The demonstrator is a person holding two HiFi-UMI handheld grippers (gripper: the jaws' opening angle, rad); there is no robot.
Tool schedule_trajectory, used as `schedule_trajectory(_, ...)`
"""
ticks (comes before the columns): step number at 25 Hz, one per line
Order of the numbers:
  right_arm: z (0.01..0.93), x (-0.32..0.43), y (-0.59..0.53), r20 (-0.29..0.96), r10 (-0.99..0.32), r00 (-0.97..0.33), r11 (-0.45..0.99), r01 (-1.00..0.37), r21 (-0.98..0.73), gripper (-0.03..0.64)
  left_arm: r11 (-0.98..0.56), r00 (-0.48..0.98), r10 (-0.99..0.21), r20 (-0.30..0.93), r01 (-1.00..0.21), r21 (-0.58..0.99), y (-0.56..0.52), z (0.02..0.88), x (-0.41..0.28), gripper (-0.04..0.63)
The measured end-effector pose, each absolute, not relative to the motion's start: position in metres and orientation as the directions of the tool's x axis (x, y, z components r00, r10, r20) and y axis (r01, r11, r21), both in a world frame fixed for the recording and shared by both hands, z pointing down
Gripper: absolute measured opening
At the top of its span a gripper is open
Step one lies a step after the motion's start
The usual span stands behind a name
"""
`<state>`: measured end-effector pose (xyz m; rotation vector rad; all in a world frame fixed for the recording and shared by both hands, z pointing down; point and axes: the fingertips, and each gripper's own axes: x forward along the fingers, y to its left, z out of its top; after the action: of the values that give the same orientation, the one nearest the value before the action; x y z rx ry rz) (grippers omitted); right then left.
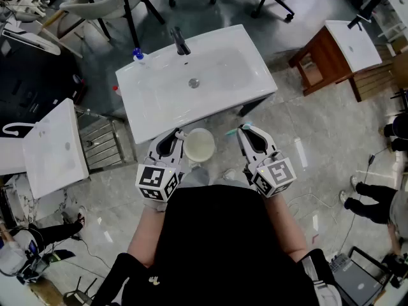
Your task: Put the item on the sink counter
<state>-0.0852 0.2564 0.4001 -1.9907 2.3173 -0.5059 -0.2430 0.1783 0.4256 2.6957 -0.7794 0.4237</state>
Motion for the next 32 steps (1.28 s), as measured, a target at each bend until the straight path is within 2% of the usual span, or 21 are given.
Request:
schedule_trajectory(9,0.402,-0.099,0.232,0.186,-0.966,-0.177,0.122,-0.954,-0.272,0.046,-0.801,0.811,-0.464,0.357,-0.556,0.221,0.155,0.429,-0.257,0.044)
schedule_trajectory(32,0.403,-0.138,0.167,0.210,-0.975,-0.078,0.029,-0.973,-0.227,0.046,-0.815,0.851,-0.416,0.320,-0.505,0.284,0.080,0.447,-0.308,0.044)
